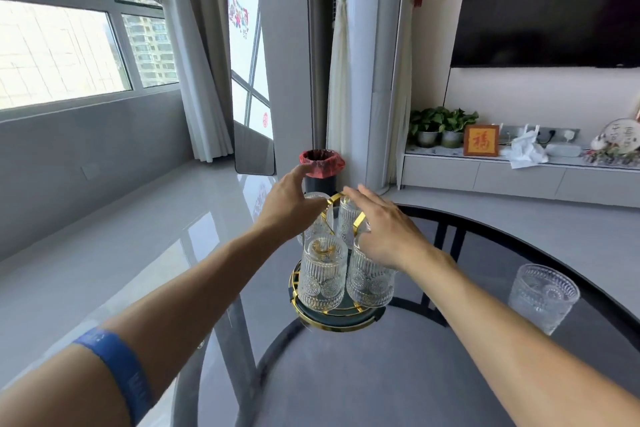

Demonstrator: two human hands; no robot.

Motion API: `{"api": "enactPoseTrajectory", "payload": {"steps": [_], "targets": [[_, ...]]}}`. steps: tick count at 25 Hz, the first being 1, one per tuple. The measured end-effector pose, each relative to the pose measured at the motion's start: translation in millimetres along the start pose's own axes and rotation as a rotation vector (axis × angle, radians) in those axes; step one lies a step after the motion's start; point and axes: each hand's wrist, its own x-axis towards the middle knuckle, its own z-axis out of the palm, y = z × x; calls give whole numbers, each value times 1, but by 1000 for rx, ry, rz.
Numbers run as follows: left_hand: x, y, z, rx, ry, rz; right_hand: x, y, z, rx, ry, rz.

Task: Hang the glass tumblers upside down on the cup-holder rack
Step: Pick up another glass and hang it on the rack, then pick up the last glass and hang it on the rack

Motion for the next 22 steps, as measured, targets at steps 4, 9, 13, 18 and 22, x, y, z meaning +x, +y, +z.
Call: {"api": "enactPoseTrajectory", "payload": {"steps": [4, 9, 13, 18, 22], "targets": [[-36, 36, 8, 104, 1, 269, -49, 27, -4, 137, 253, 43], [-90, 74, 62, 288, -112, 550, -113, 99, -10, 169, 372, 273], [-144, 77, 134, 235, -359, 522, -151, 150, -12, 365, 680, 527], [-181, 38, 218, 388, -622, 233, -172, 202, 5, 451, 676, 678], [-191, 21, 244, 566, -576, 256, -166, 236, 8, 481, 628, 720]]}}
